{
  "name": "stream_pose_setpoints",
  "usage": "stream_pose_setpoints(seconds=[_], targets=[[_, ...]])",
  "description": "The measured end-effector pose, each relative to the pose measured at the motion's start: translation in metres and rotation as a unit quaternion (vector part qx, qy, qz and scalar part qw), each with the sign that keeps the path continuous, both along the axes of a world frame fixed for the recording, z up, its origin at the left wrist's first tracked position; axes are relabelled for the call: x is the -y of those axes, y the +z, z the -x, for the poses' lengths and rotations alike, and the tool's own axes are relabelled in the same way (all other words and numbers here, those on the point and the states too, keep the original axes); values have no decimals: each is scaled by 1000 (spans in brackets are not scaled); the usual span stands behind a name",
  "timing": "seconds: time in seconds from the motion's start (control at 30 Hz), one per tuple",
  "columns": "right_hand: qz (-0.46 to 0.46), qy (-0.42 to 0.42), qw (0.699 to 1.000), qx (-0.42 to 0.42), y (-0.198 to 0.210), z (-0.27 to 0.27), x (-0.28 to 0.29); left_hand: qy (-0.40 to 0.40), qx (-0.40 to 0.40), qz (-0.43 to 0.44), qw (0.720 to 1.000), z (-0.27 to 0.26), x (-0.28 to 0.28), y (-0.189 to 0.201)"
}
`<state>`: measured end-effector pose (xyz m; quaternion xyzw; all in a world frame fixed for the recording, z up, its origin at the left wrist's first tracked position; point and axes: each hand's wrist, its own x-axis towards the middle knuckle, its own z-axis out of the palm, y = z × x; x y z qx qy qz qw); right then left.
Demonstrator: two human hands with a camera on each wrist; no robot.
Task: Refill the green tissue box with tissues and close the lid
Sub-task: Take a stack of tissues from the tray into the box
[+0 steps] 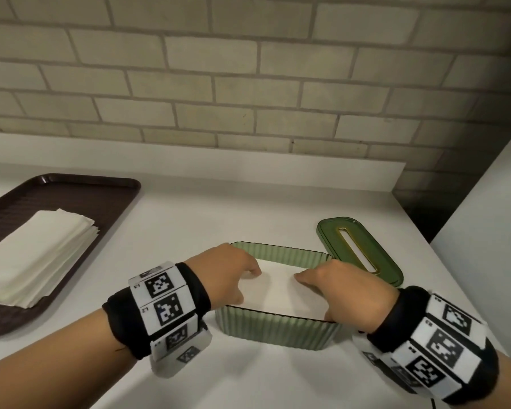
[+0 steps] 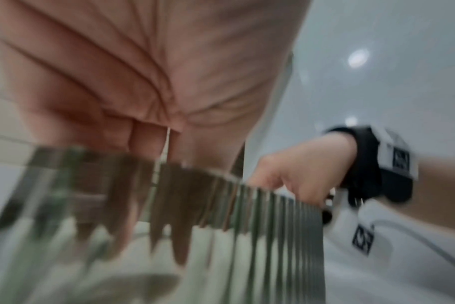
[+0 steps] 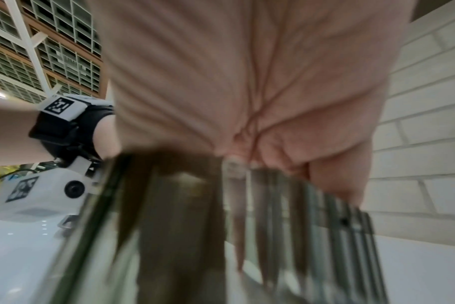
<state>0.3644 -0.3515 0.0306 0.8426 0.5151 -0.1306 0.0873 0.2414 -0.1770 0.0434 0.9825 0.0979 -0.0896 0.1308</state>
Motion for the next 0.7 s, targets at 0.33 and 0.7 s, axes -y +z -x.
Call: stream_pose_setpoints(seconds=[0.33, 0.7], targets=[[-182, -7, 980, -83, 49, 30, -2, 100, 218, 132, 962, 80, -61, 16], [-456, -50, 818, -347, 38, 104, -136, 292, 389, 259, 834, 173, -158, -6]])
